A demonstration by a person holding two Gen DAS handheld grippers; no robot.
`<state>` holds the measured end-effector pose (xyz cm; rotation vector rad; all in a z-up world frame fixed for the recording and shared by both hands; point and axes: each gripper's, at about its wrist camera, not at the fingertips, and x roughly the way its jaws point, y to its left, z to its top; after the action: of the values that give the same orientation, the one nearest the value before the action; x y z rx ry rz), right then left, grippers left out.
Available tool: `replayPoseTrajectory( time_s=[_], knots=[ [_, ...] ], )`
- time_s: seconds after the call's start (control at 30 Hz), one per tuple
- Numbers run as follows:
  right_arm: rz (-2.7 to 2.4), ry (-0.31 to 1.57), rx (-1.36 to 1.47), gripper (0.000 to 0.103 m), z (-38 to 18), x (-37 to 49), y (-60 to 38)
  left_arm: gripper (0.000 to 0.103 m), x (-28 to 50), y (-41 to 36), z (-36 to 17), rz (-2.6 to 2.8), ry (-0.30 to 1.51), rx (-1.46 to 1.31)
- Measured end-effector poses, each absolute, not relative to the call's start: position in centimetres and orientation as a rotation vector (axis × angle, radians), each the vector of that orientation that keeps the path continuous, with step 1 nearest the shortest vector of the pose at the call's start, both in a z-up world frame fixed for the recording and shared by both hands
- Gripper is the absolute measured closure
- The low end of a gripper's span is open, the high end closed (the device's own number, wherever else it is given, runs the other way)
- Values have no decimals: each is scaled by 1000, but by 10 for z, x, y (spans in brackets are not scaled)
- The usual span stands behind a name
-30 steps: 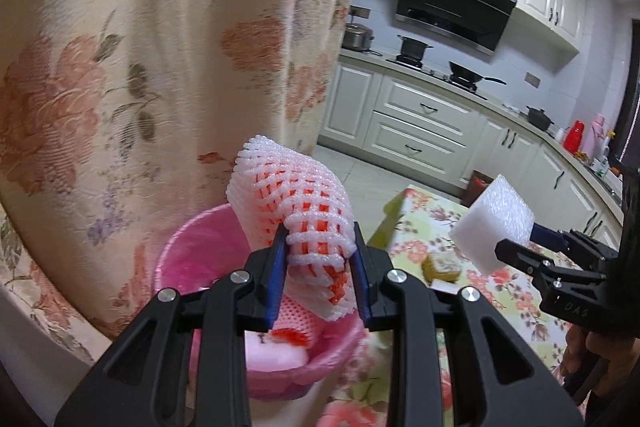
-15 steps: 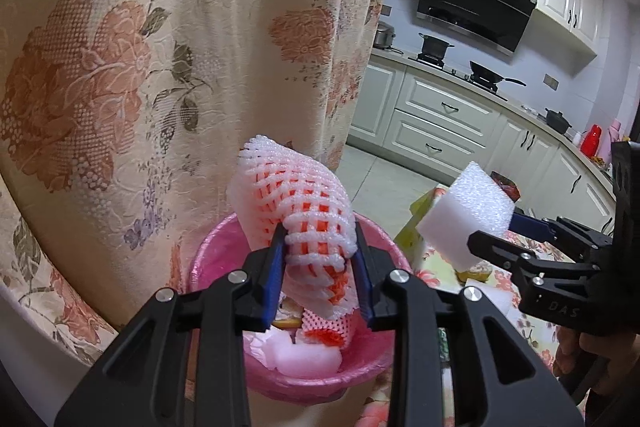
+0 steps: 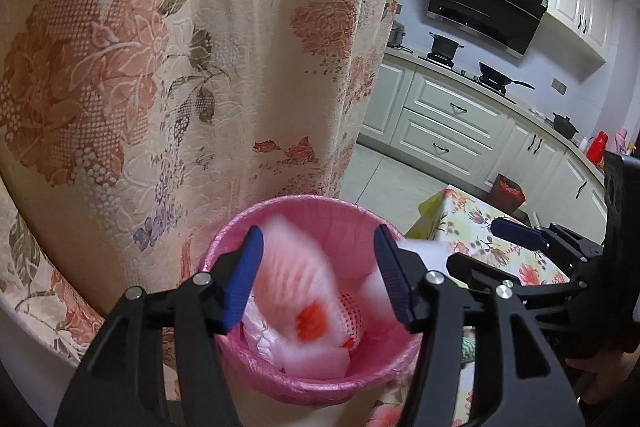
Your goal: Collect trash
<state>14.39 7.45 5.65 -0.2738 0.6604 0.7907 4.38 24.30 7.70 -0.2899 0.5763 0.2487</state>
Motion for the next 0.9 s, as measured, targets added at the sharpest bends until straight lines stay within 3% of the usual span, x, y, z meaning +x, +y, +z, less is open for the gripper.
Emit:
replayPoseTrajectory(
  time_s=[0.9],
  knots=[
    [539,665,-163,25,57,150,-82,46,47,178,81,157,583,-266]
  ],
)
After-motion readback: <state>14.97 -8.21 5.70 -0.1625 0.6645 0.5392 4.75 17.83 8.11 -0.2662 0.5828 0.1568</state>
